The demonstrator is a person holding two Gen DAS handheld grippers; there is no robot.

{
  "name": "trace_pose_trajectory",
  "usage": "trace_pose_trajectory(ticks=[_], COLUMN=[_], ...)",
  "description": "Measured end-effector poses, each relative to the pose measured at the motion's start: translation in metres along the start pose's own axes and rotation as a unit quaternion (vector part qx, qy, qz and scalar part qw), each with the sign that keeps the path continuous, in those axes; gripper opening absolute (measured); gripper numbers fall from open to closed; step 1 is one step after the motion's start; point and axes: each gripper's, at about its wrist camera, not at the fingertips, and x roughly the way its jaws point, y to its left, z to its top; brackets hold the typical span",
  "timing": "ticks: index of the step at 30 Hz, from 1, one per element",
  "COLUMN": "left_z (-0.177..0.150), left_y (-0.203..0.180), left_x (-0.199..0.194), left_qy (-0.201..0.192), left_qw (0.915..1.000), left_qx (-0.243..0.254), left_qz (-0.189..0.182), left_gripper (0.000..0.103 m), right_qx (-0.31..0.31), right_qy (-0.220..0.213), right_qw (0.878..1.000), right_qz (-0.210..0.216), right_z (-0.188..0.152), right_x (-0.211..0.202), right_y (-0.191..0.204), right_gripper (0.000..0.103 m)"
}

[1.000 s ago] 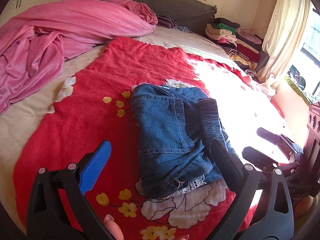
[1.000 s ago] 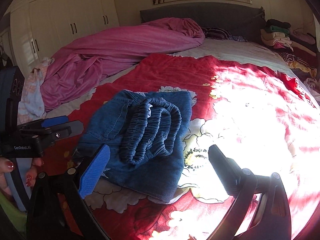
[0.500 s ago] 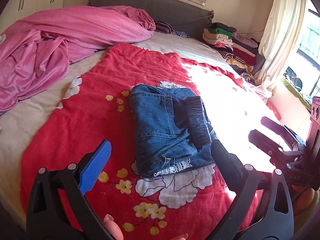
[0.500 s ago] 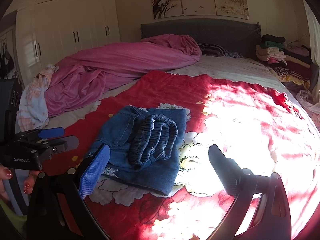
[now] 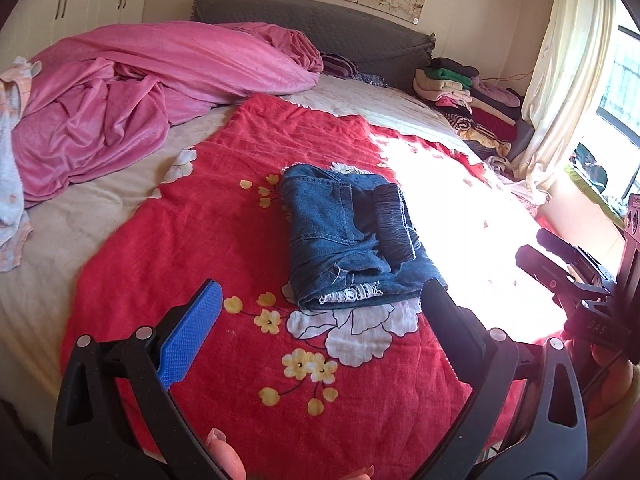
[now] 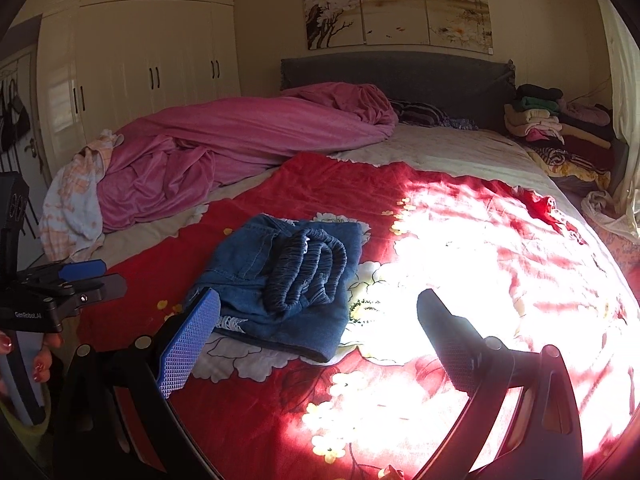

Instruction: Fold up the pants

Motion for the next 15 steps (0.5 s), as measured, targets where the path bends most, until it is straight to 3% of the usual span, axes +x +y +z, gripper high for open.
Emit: trace_pose_trajectory(ticks=[15], left_z=[-0.031], left_y=[0.004], left_x=[-0.023], left_qy=[0.0], left_qw=[0.9998], left_qx=[-0.005], left_qz=[0.017], left_gripper=[0.093], right_qx=[-0.009], right_qy=[-0.013], right_qw=[1.0], right_qz=[-0.01], right_z=[-0.022], right_x=[-0.037], right_y=[0.008], right_gripper=[0.098])
